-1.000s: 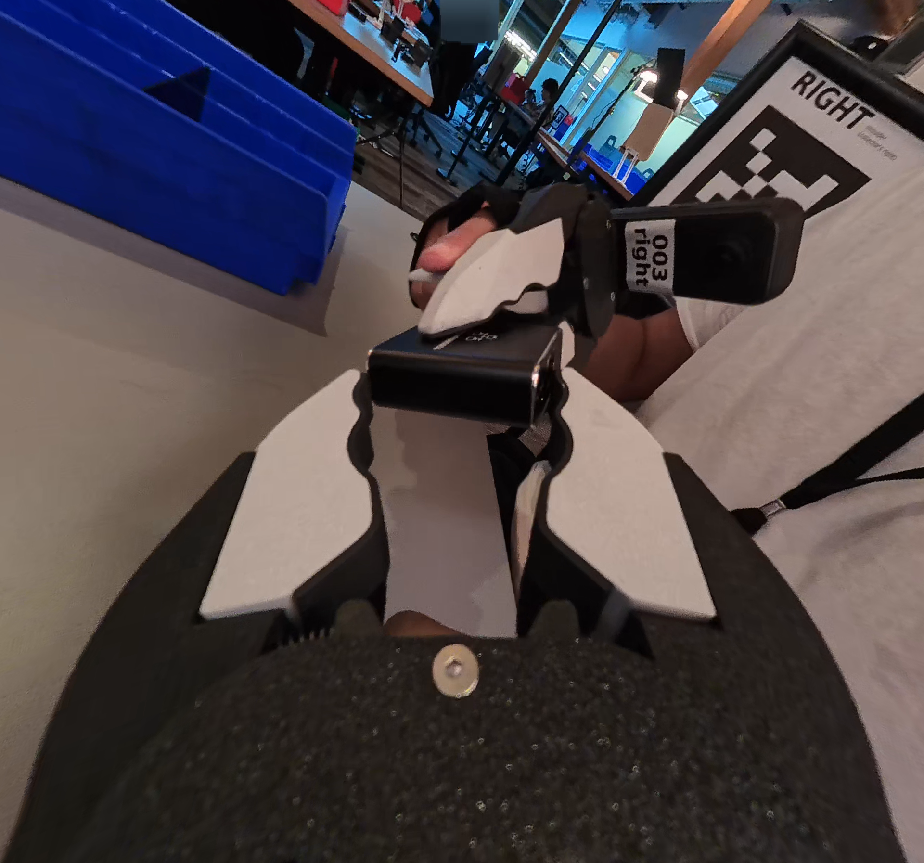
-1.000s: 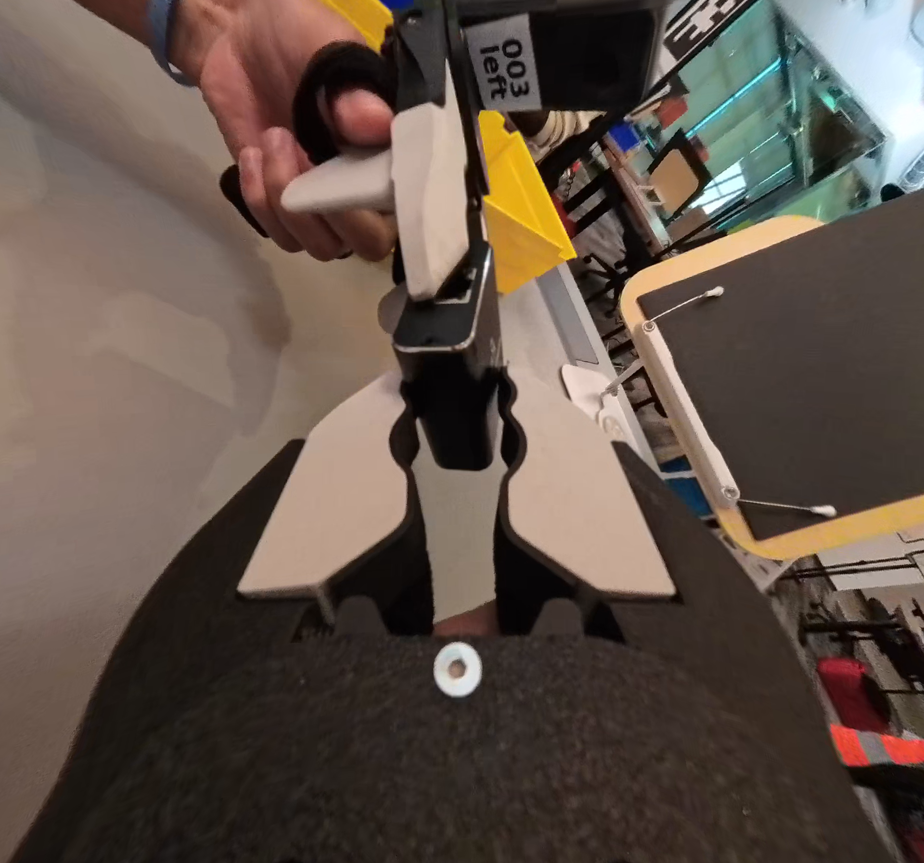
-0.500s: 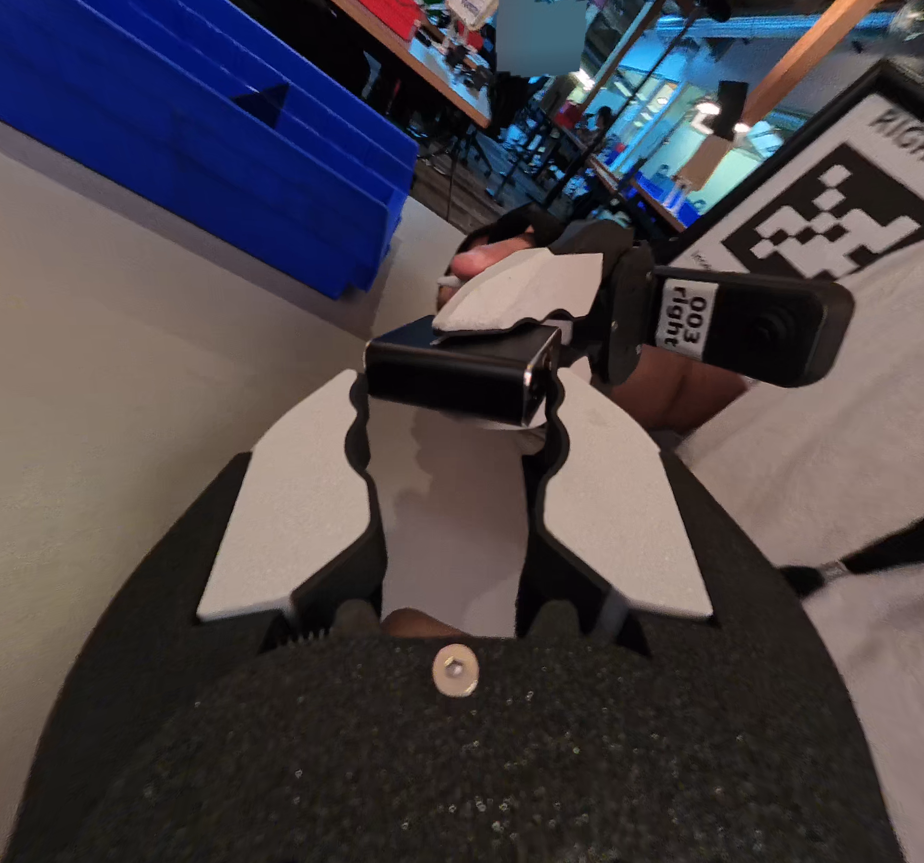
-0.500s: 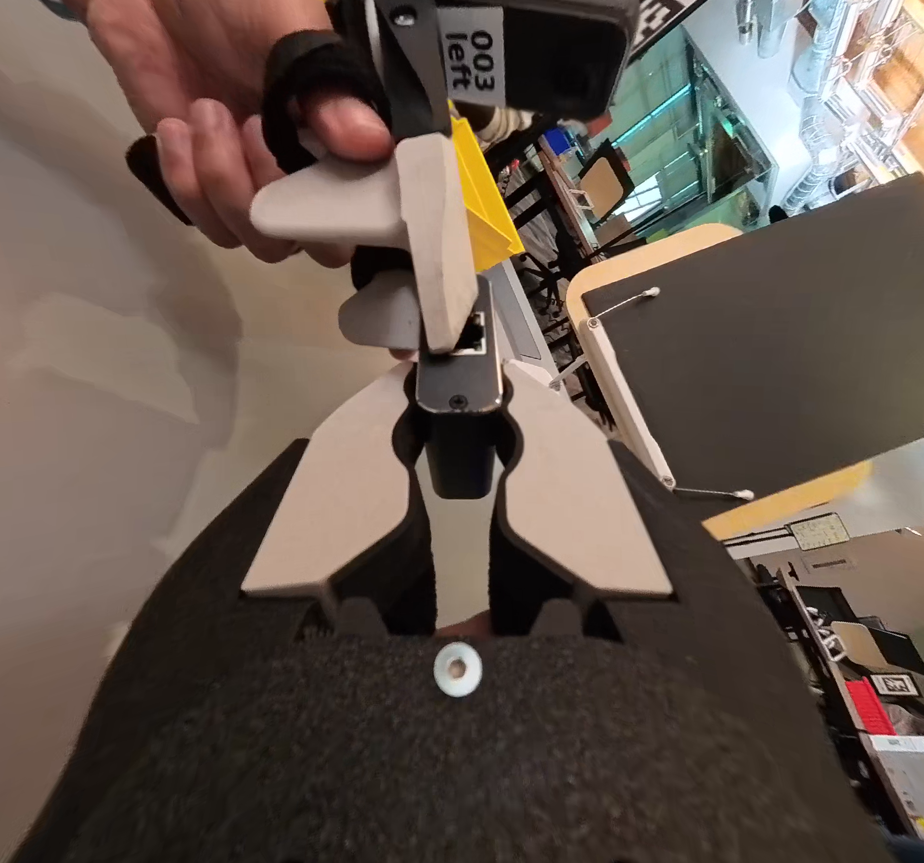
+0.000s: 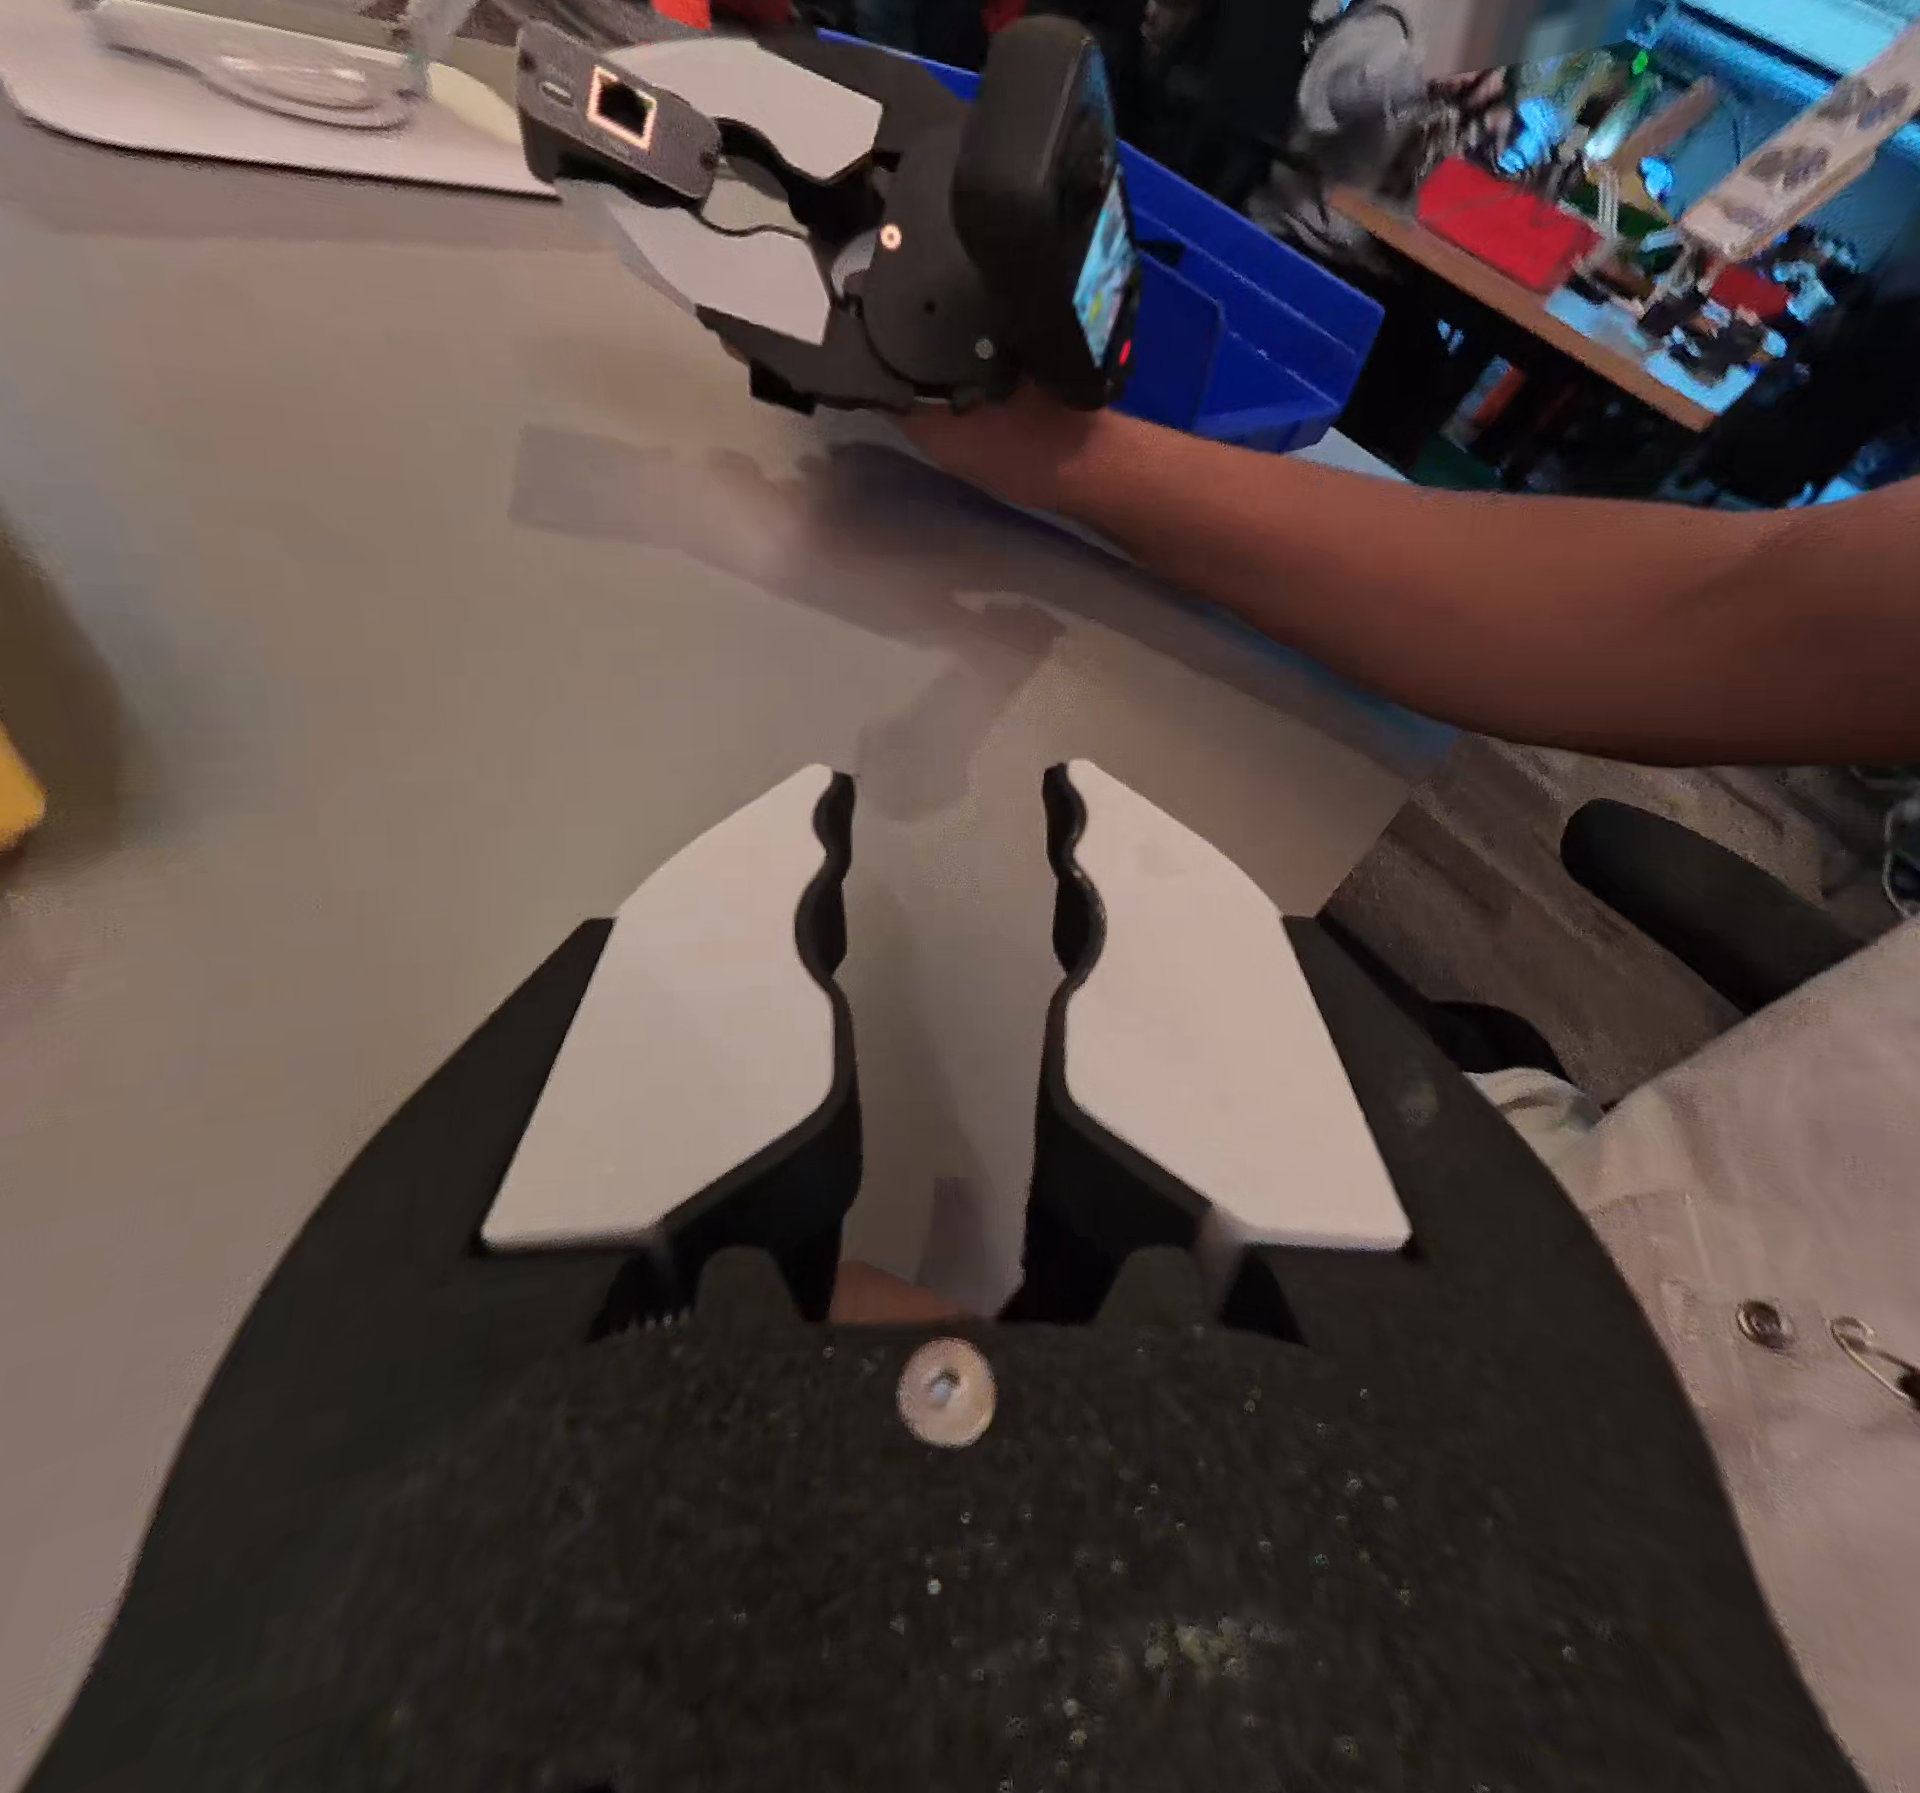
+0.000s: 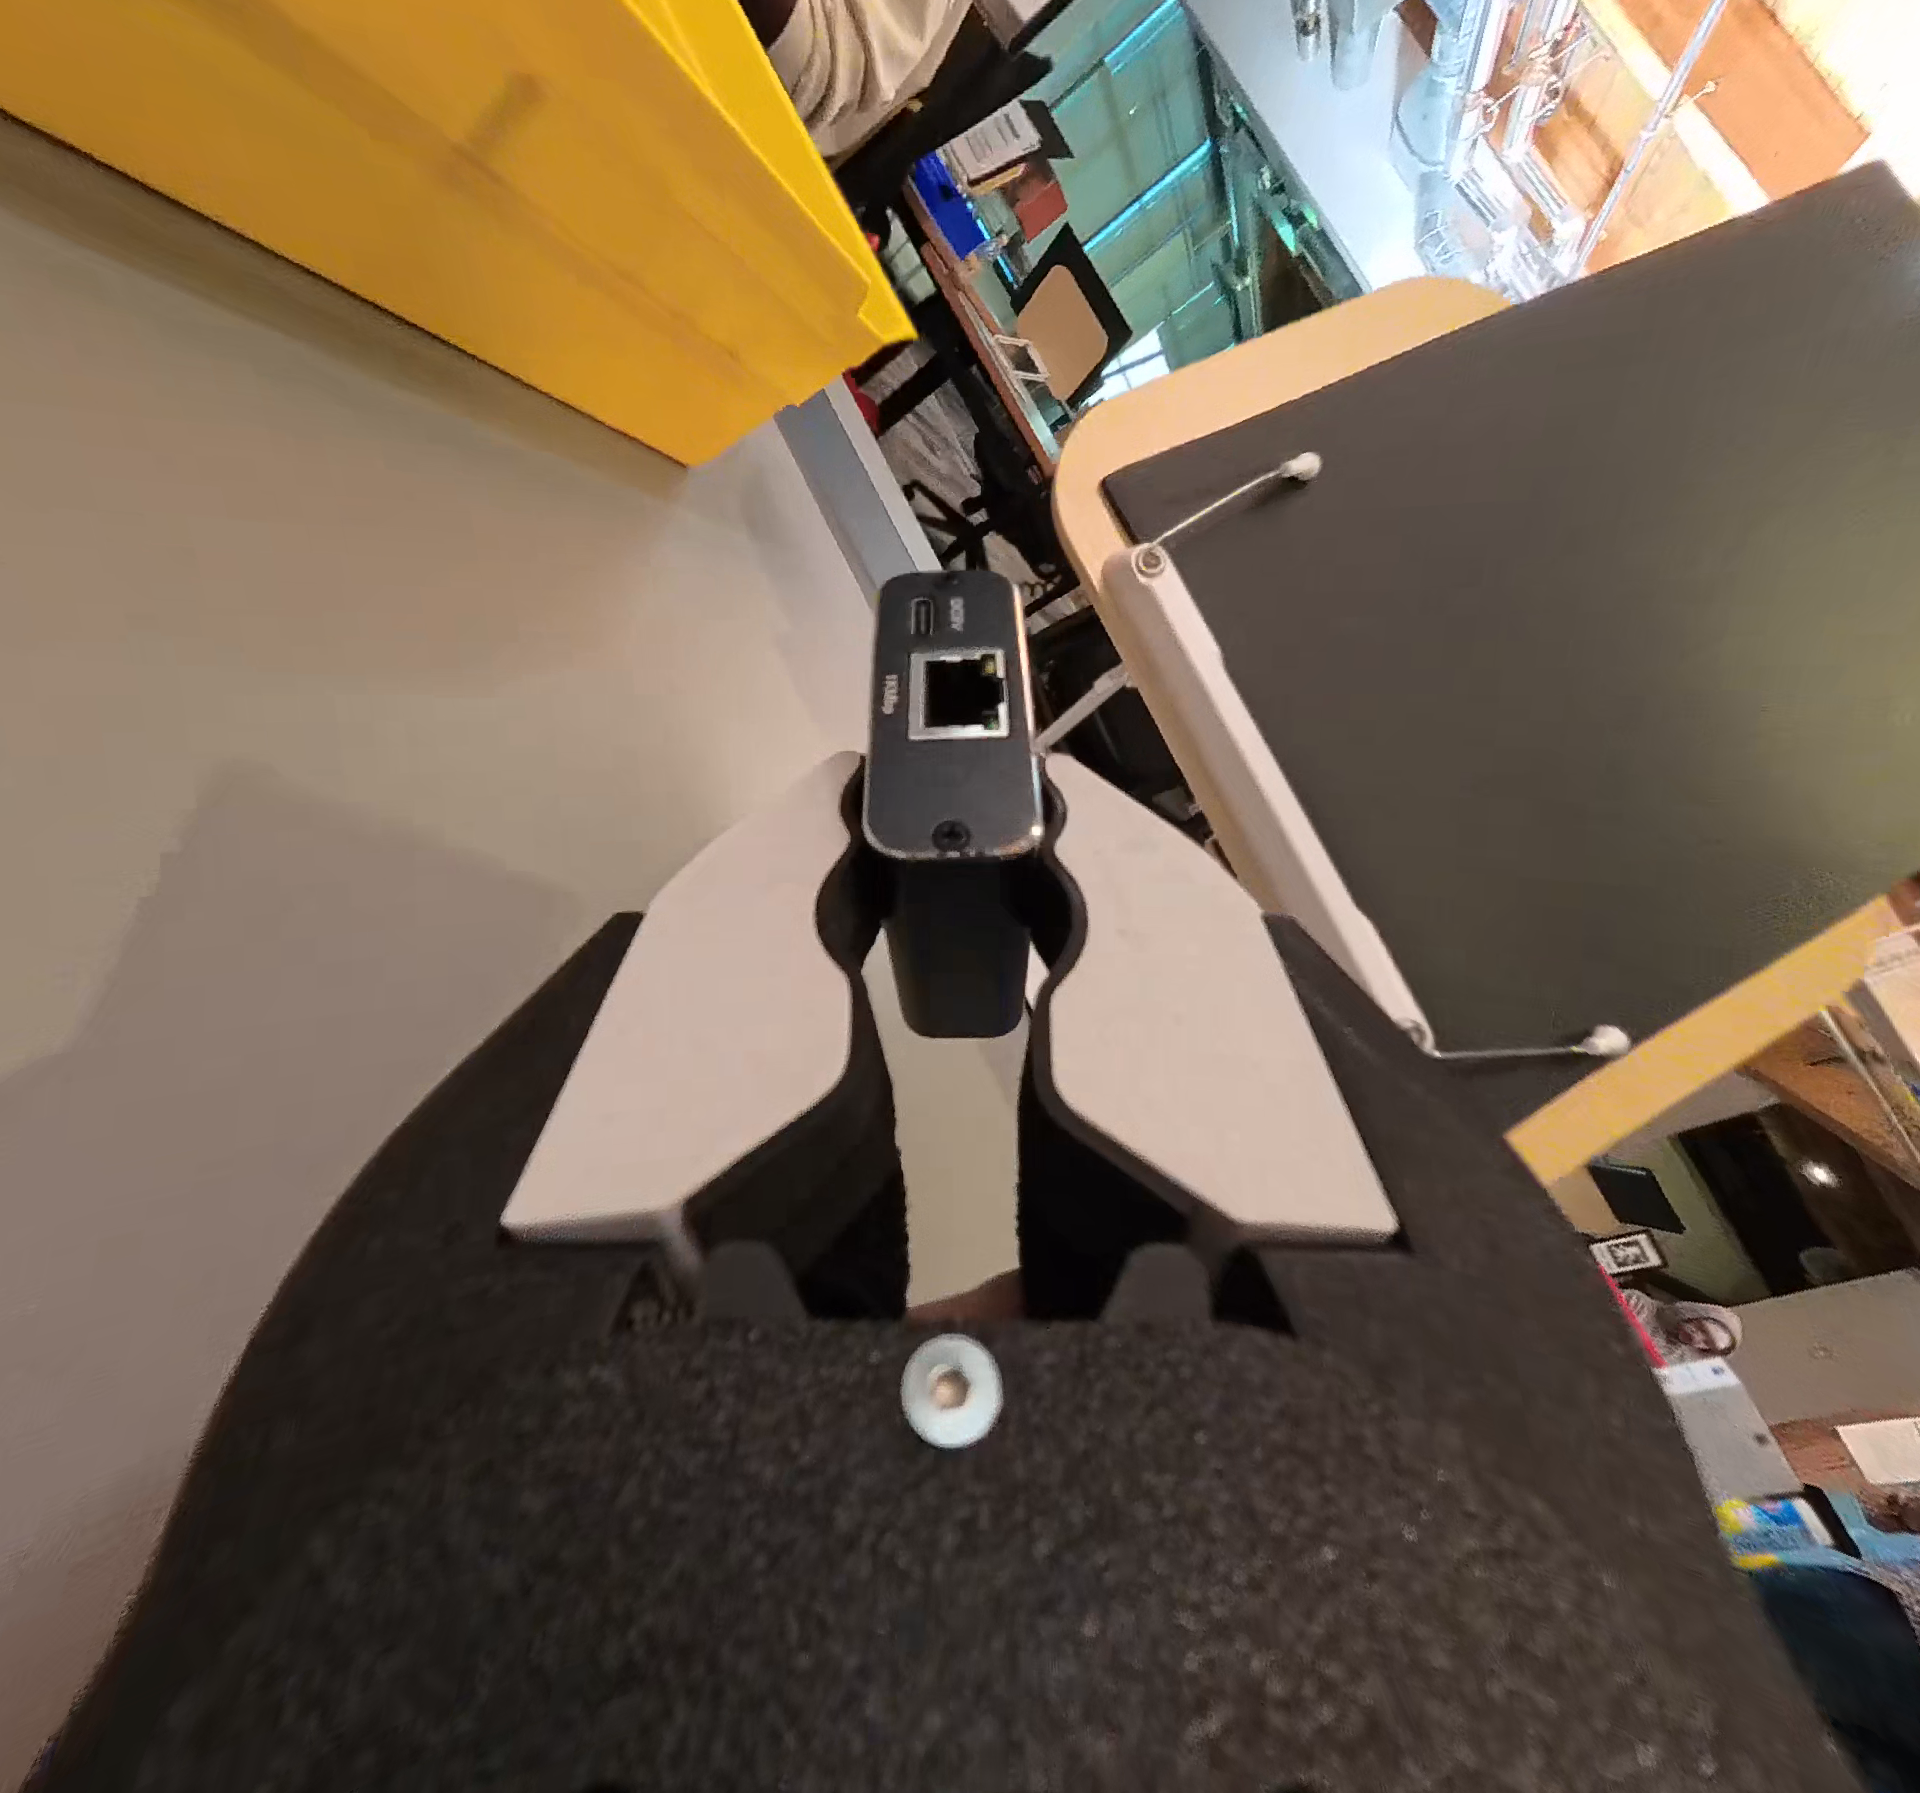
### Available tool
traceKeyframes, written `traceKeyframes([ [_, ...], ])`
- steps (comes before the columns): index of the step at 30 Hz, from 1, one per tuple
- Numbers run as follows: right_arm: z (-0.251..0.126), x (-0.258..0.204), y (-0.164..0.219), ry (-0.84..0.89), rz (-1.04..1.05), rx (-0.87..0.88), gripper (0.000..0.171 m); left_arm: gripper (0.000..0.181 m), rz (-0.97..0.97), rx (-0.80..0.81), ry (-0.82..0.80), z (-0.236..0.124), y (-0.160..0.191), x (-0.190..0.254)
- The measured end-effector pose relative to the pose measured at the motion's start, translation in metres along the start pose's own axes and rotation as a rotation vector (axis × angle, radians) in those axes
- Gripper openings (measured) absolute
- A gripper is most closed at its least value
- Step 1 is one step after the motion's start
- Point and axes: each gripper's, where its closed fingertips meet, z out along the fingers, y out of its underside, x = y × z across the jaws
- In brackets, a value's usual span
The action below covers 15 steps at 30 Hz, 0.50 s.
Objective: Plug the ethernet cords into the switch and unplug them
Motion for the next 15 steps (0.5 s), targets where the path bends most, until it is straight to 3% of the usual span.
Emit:
traceKeyframes([
  [1,0.007,-0.001,0.001,0.016,0.004,0.013,0.027,0.035,-0.008,-0.002,-0.018,-0.006,0.004,-0.001],
  [5,0.012,-0.015,-0.008,0.037,-0.116,0.085,0.027,0.036,0.099,-0.023,-0.136,-0.029,0.000,-0.021],
  [11,0.007,-0.025,-0.016,-0.036,-0.089,0.141,0.027,0.038,-0.028,-0.061,-0.214,-0.048,0.015,-0.057],
  [15,0.009,-0.018,-0.012,-0.032,-0.032,0.126,0.026,0.038,0.063,-0.112,-0.310,-0.053,0.021,-0.077],
])
